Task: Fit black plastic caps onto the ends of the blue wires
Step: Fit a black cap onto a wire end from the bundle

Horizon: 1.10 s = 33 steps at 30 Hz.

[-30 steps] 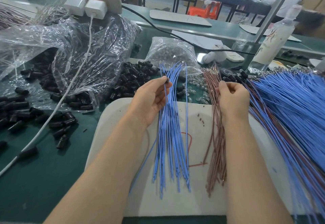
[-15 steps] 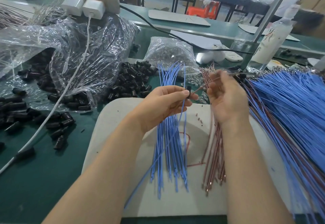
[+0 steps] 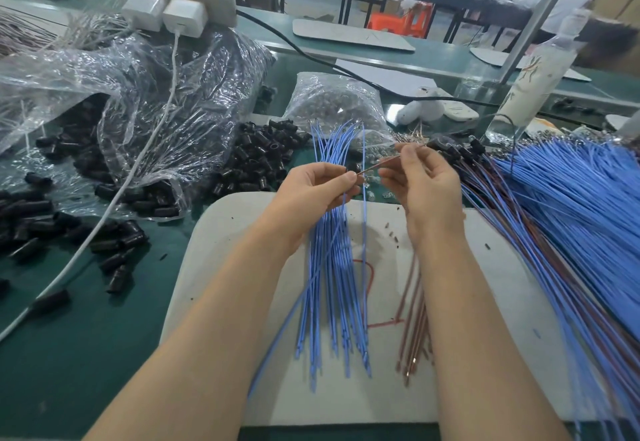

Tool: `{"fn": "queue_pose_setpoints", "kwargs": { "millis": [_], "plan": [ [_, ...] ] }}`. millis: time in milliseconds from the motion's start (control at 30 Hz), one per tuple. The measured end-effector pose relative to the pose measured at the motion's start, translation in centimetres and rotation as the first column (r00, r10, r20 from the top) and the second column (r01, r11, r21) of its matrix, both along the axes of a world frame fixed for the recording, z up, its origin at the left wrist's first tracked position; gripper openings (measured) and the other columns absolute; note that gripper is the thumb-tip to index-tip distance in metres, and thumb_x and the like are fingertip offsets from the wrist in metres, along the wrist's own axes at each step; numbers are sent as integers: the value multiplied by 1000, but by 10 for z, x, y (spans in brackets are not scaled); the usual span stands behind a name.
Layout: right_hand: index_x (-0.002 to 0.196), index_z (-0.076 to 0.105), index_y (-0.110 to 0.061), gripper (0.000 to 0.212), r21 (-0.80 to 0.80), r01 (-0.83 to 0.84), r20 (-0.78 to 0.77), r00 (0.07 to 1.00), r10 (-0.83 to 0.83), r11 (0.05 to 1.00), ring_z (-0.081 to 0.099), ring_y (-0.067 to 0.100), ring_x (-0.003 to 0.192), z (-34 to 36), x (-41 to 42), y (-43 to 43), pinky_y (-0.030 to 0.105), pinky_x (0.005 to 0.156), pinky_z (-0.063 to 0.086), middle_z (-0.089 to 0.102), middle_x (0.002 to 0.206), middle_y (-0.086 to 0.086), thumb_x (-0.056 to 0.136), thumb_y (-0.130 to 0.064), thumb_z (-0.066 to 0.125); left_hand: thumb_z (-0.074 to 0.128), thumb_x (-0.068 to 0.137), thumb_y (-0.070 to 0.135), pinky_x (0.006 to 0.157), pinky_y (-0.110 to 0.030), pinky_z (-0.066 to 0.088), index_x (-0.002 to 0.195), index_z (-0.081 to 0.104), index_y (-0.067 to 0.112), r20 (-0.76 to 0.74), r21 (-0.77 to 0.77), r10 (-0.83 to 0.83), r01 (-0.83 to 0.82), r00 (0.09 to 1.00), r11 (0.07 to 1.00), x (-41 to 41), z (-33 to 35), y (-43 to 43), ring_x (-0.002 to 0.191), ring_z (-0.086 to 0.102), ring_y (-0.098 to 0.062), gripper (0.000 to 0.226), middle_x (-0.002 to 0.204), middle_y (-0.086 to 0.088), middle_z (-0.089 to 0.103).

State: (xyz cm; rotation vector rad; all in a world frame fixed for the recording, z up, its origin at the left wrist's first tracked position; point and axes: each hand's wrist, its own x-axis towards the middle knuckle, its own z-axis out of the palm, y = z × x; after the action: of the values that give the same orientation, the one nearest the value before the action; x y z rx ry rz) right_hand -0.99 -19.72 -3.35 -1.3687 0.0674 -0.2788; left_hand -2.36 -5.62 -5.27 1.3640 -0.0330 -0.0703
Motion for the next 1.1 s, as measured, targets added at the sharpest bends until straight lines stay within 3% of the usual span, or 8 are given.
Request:
{"fn": "queue_pose_setpoints", "kwargs": {
  "millis": [100, 200, 333, 467, 600, 700, 900, 1100],
  "plan": [
    [85, 62, -11, 16, -151, -91, -14, 996, 90, 984, 66, 5, 61, -3, -2, 9, 17, 62, 53, 67, 74, 4, 95, -3, 52, 63, 89, 11, 79, -19, 53, 88, 63, 16, 39, 25, 71, -72, 997, 997, 0, -1, -3, 77, 67, -5, 5, 79, 4, 72],
    [82, 60, -15, 17, -283, 53, 73, 997, -33, 958, 64, 6, 61, -4, -2, 10, 19, 62, 54, 66, 74, 3, 94, -5, 54, 66, 88, 17, 76, -20, 47, 89, 62, 21, 160, 251, 153, -190, 975, 949, 0, -3, -4, 79, 63, -6, 5, 83, 8, 68],
    [83, 57, -18, 18, -218, 176, 150, 978, -145, 960, 63, 2, 60, -1, -2, 7, 21, 63, 54, 64, 75, 0, 96, -6, 51, 66, 87, 18, 74, -15, 45, 88, 62, 24, 325, 442, 211, -346, 922, 828, 0, -7, -1, 74, 58, -3, 7, 76, 16, 60],
    [85, 57, -15, 16, -259, 162, 175, 977, -119, 952, 63, 0, 61, -1, -5, 10, 18, 63, 53, 65, 74, -2, 96, -6, 50, 65, 87, 16, 73, -19, 46, 91, 66, 17, 396, 551, 171, -383, 902, 741, -1, -9, -3, 80, 60, -11, 4, 81, 4, 65],
    [86, 58, -12, 11, -401, 194, 205, 972, -119, 896, 65, 11, 70, -3, -6, 12, 36, 76, 57, 66, 76, 0, 95, -10, 51, 63, 88, 16, 79, -29, 49, 98, 67, 14, 425, 601, 142, -396, 894, 695, -2, -9, -4, 86, 60, -16, 10, 90, -2, 65],
    [89, 59, -11, 9, -476, 210, 221, 969, -115, 854, 66, 20, 78, -5, -7, 12, 47, 81, 53, 68, 80, 4, 93, -14, 52, 63, 88, 16, 79, -26, 46, 100, 66, 15, 446, 622, 121, -404, 887, 671, -2, -9, -4, 87, 58, -14, 12, 93, -1, 64],
    [80, 58, -21, 12, -525, 140, 158, 985, -66, 839, 66, 24, 80, -5, -7, 11, 49, 82, 52, 69, 81, 7, 90, -15, 56, 64, 88, 14, 74, -16, 38, 99, 67, 14, 502, 628, 99, -441, 859, 641, -4, -9, -4, 81, 52, -8, 11, 88, 8, 58],
    [77, 59, -22, 14, -510, 117, 121, 991, -63, 852, 67, 26, 81, -2, -7, 10, 49, 82, 53, 70, 81, 8, 89, -15, 58, 62, 89, 17, 78, -24, 44, 99, 67, 16, 499, 632, 113, -450, 859, 630, -5, -8, -4, 85, 55, -12, 11, 91, 2, 63]
  ]
}}
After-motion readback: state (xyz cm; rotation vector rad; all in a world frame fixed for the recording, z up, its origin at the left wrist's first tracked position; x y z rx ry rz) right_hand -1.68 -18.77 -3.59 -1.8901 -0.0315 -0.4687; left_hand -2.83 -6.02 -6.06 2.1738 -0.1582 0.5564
